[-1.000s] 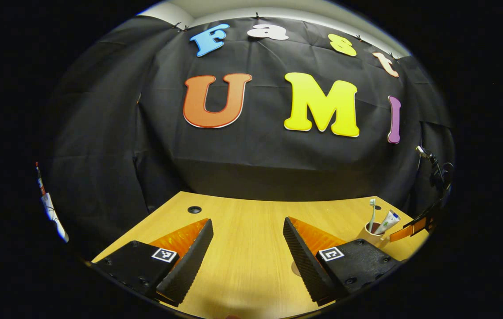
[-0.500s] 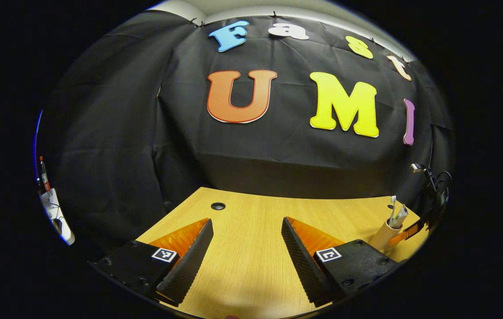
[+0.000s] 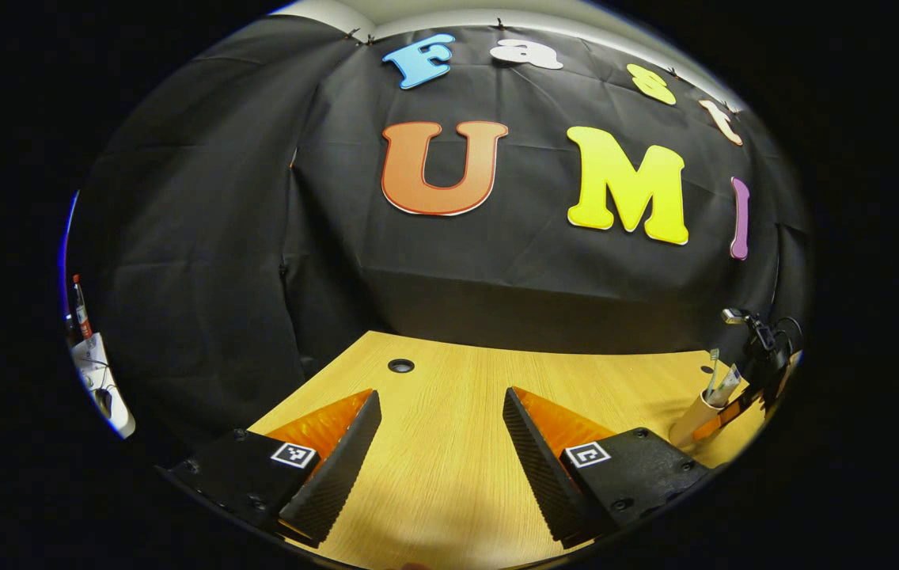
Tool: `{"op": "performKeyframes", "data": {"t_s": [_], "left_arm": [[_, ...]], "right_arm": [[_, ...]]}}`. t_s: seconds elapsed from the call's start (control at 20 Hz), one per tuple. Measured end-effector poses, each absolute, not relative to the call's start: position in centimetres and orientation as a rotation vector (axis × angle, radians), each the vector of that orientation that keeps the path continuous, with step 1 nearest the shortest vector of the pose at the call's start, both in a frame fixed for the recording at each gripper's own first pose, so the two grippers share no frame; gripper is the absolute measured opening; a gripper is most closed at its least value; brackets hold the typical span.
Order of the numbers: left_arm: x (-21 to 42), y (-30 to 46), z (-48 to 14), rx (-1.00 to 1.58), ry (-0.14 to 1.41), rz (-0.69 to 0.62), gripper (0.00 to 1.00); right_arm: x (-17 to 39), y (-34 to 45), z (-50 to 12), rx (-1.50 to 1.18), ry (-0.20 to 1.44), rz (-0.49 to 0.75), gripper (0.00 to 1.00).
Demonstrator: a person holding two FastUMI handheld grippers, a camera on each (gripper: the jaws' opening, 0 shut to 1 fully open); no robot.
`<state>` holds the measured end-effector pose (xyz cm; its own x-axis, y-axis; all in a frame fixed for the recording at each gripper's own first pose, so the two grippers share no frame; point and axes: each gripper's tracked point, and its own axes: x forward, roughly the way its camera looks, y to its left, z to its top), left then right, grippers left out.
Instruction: Put the toothbrush and toothpaste on the desktop into the cup, then pick up the cup and place it on the coaster on the desktop.
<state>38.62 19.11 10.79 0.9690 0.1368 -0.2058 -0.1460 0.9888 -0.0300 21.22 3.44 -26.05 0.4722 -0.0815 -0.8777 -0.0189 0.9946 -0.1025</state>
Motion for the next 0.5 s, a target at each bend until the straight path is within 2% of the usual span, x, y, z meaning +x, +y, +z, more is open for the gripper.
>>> {"op": "performKeyframes", "data": {"t_s": [0.15, 0.25, 0.3, 0.5], "left_arm": [[38.64, 19.34, 10.53, -0.039, 0.207, 0.147, 0.98], [38.72, 19.37, 10.59, -0.037, 0.209, 0.146, 0.98], [38.75, 19.34, 10.5, -0.037, 0.21, 0.144, 0.98], [38.71, 19.31, 10.56, -0.034, 0.211, 0.146, 0.98]], "right_arm": [[20.92, 3.39, -26.62, -0.103, 1.113, -0.03, 0.63], [21.22, 3.42, -26.63, -0.108, 1.107, -0.034, 0.36], [21.24, 3.4, -26.88, -0.109, 1.113, -0.024, 0.28], [21.26, 3.32, -26.64, -0.129, 1.105, -0.009, 0.23]]}}
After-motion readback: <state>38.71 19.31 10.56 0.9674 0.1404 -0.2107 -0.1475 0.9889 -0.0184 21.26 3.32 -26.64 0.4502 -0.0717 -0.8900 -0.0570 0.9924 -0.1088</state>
